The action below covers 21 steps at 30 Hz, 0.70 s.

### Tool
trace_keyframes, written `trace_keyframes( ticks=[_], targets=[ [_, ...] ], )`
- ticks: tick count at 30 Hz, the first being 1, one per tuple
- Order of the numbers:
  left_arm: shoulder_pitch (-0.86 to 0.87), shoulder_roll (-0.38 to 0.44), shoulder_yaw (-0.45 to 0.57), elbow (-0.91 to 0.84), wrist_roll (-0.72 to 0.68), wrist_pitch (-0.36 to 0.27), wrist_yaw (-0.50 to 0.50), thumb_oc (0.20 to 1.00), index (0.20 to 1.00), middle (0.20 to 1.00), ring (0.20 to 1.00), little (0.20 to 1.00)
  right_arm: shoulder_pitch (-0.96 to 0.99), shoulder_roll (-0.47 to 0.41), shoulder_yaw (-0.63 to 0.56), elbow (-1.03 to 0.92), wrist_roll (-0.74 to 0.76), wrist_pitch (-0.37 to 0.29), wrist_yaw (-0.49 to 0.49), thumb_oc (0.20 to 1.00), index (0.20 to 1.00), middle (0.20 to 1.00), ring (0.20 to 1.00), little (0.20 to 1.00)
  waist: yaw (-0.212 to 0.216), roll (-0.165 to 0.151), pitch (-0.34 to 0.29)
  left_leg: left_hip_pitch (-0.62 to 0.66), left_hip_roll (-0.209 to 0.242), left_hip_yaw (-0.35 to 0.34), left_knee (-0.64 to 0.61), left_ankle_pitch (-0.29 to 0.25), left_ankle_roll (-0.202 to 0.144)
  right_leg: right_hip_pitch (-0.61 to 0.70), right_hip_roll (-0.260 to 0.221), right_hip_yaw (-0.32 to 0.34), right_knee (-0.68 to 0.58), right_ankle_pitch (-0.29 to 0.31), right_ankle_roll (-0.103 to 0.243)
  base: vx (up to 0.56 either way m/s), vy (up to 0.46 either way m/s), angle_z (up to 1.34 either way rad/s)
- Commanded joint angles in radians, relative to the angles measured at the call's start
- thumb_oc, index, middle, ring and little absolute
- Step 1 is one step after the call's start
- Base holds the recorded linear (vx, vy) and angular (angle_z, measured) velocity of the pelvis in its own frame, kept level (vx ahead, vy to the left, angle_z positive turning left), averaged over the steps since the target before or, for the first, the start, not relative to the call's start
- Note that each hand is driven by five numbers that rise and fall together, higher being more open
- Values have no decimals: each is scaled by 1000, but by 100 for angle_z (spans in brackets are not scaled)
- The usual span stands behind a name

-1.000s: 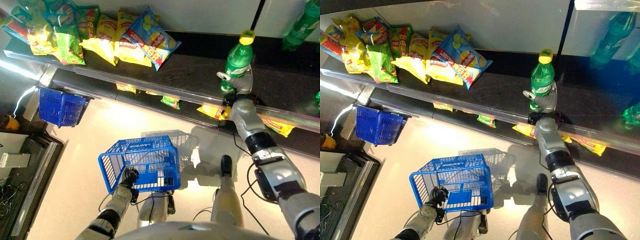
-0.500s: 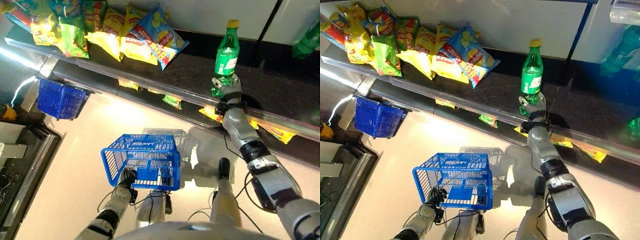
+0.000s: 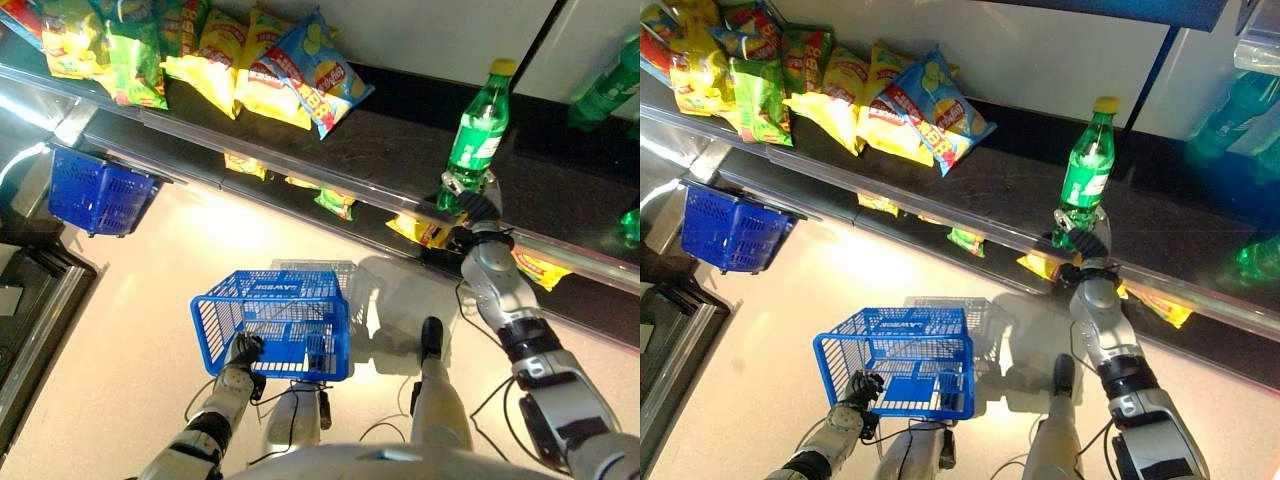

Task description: Pick up the snacks into the basket

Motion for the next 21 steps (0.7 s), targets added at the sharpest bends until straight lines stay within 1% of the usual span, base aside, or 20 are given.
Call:
trace_keyframes(
  ticks=[1,4,9,11,12,14,19,21],
  targets=[
    [-37,60,-43,61,25,0,-2,200,200,200,200,200,-59,-49,-77,-247,5,-134,93,200,200,200,200,200,-1,-6,-40,-34,-93,-7,2,-6,69,1,25,42,14,-40,34,0,0,0],
    [-35,60,-32,64,34,1,-11,200,200,200,200,200,-16,-67,-81,-354,2,-129,148,200,200,200,200,200,-6,-16,-48,-28,-90,-6,2,-7,68,6,28,44,14,-42,32,0,0,0],
    [-38,59,-20,78,47,2,-21,200,200,200,200,200,41,-89,-70,-479,11,-129,218,200,200,200,200,200,-16,-32,-62,-17,-85,-2,3,-10,66,16,34,46,14,-44,31,0,0,0],
    [-41,61,-9,86,51,3,-25,200,200,200,200,200,73,-112,-70,-527,-1,-114,253,200,200,200,200,200,-21,-39,-66,-14,-82,-2,3,-10,64,19,36,44,15,-45,30,-4,-16,-1],
    [-40,64,2,94,53,2,-31,200,200,200,200,200,114,-135,-75,-564,-13,-105,293,200,200,200,200,200,-25,-46,-69,-12,-80,-2,3,-10,63,23,38,44,16,-47,30,0,0,0],
    [-39,64,6,97,58,2,-37,200,200,200,200,200,133,-145,-87,-578,-27,-98,303,200,200,200,200,200,-27,-47,-71,-11,-79,-1,3,-10,62,25,39,44,16,-49,29,0,0,0],
    [-34,63,36,115,52,-1,-38,200,200,200,200,200,300,-158,-81,-580,-79,-72,373,200,200,200,200,200,-36,-56,-68,-7,-75,-4,2,-7,59,31,42,38,20,-52,25,-1,-3,-1],
    [-36,64,48,115,51,1,-37,200,200,200,200,200,369,-164,-86,-550,-165,-59,373,200,200,200,200,200,-39,-59,-64,-7,-74,-8,2,-6,58,33,43,34,22,-54,24,-17,-9,2]
  ],
)
